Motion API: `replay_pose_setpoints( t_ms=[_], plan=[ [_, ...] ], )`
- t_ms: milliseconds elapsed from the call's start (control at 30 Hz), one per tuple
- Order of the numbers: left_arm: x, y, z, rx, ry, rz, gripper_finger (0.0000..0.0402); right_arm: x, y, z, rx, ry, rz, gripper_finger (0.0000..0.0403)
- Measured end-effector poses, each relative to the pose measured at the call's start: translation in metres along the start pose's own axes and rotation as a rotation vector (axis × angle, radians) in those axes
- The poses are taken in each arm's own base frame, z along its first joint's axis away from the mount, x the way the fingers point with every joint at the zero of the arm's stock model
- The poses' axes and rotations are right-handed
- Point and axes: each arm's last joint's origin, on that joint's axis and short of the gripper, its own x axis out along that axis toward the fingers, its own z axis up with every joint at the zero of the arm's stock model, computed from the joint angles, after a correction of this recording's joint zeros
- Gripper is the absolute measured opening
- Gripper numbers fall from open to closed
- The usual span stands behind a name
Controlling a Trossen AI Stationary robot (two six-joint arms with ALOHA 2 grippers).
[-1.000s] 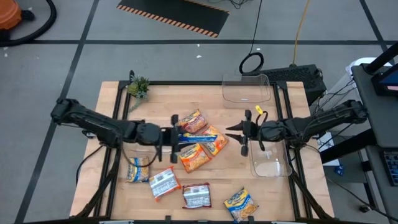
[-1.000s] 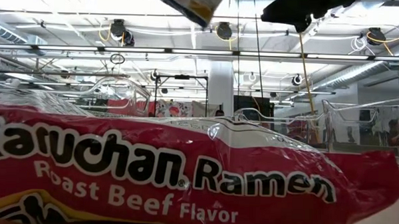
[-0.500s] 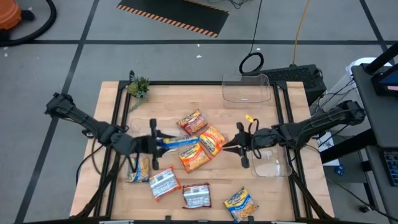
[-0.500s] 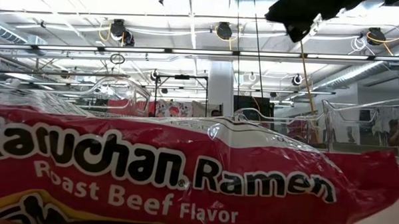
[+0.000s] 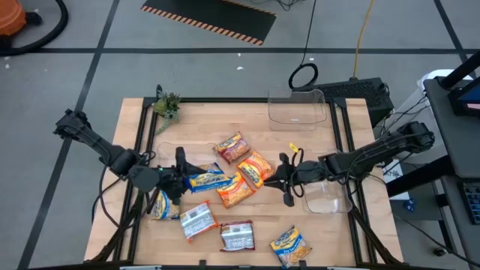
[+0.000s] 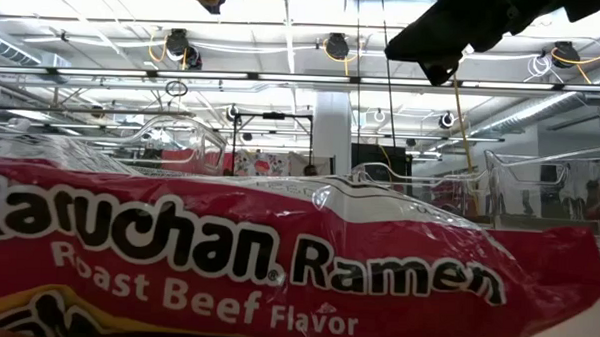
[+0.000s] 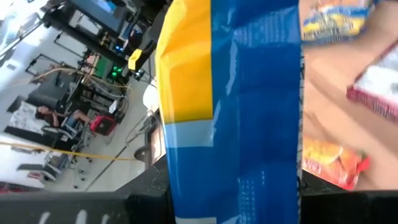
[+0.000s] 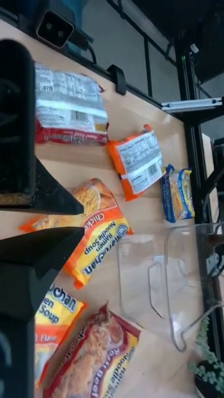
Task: Sort Maruchan noodles
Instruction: Put the top right blue noodle pack into the bottom left transparent bin
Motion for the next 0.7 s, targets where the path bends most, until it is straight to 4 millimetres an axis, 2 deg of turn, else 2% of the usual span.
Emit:
replay_pose_setpoints(
  t_ms=[200, 433, 600, 700],
  plan=[
    [-0.002, -0.003, -0.013, 0.119, 0.097, -0.060, 0.0142, -0.002, 0.010, -0.002, -0.025, -0.004, 0.036, 0.0036],
    [0.009, 0.002, -0.027, 0.139, 0.197, -0.084, 0.0142, -0.004, 0.021, -0.004, -0.054, -0.008, 0.052, 0.0036],
    [0.005, -0.003, -0.041, 0.256, 0.301, -0.184, 0.0142, -0.008, 0.034, -0.010, -0.052, 0.014, 0.103, 0.0036],
    [-0.003, -0.001, -0.044, 0.310, 0.299, -0.204, 0.0142, -0.010, 0.043, -0.013, -0.060, 0.017, 0.132, 0.0036]
  ],
)
